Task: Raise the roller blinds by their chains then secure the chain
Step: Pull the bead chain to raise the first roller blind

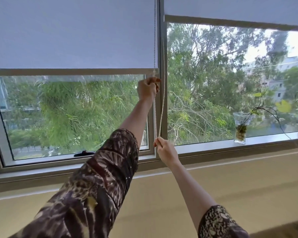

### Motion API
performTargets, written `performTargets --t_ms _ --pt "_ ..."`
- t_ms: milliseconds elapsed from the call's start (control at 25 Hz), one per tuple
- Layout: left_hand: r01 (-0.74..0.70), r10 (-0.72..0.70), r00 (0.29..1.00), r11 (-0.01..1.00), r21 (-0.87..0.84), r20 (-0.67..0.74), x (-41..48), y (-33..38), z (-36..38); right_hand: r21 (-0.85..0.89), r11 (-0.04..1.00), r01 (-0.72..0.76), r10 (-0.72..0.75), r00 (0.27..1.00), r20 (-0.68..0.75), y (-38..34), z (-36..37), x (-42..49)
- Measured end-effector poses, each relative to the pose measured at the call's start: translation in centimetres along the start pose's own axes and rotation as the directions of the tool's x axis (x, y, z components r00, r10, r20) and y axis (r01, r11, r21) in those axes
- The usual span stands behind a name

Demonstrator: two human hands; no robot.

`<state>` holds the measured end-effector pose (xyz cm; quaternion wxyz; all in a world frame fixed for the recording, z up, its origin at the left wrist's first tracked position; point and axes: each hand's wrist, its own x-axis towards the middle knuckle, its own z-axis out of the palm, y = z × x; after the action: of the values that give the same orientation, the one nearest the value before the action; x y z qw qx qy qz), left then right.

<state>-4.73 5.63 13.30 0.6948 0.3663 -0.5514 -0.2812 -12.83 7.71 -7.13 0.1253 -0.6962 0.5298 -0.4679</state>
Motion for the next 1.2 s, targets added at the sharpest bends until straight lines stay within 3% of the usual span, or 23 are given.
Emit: performTargets --t_ms 240,400,480,560,720,920,1080,1200 --pt "0.011 -0.013 0.999 0.999 0.047 0.047 -2.8 -6.0 -1.1 -0.125 0.988 -0.091 0.106 0.987 0.122 4.4 1.6 -2.8" --pt "0.013 -0.018 0.999 0.992 0.123 0.034 -4.4 -8.6 -2.0 0.006 0.976 -0.218 0.203 0.918 0.341 4.1 0.9 -2.1" --pt "0.003 -0.003 1.0 0.983 0.184 0.002 -4.7 -8.8 -2.7 0.02 0.978 -0.209 0.188 0.914 0.36 2.2 -0.5 0.3" --pt "0.001 0.006 1.0 0.971 0.239 -0.03 -5.0 -9.2 -3.4 0.082 0.981 -0.178 0.148 0.946 0.288 -0.8 -2.4 3.4" --pt "-0.019 0.014 1.0 0.963 0.269 0.021 -6.8 -10.7 -4.1 0.416 0.898 -0.14 0.115 0.99 0.085 -7.2 -6.0 8.2" --pt "-0.002 -0.004 1.0 0.932 0.363 0.018 -9.4 -12.9 -4.0 0.625 0.779 0.044 0.002 0.997 -0.073 -13.4 -8.8 10.9" --pt "-0.053 0.016 0.994 0.932 0.357 0.104 -11.0 -13.8 -3.8 0.638 0.762 0.109 -0.037 0.991 -0.126 -12.8 -8.3 10.5" --pt "0.066 -0.167 0.95 0.934 0.35 0.265 -10.8 -14.2 -4.3 0.523 0.844 0.122 -0.04 0.985 -0.165 -11.1 -7.0 9.8"
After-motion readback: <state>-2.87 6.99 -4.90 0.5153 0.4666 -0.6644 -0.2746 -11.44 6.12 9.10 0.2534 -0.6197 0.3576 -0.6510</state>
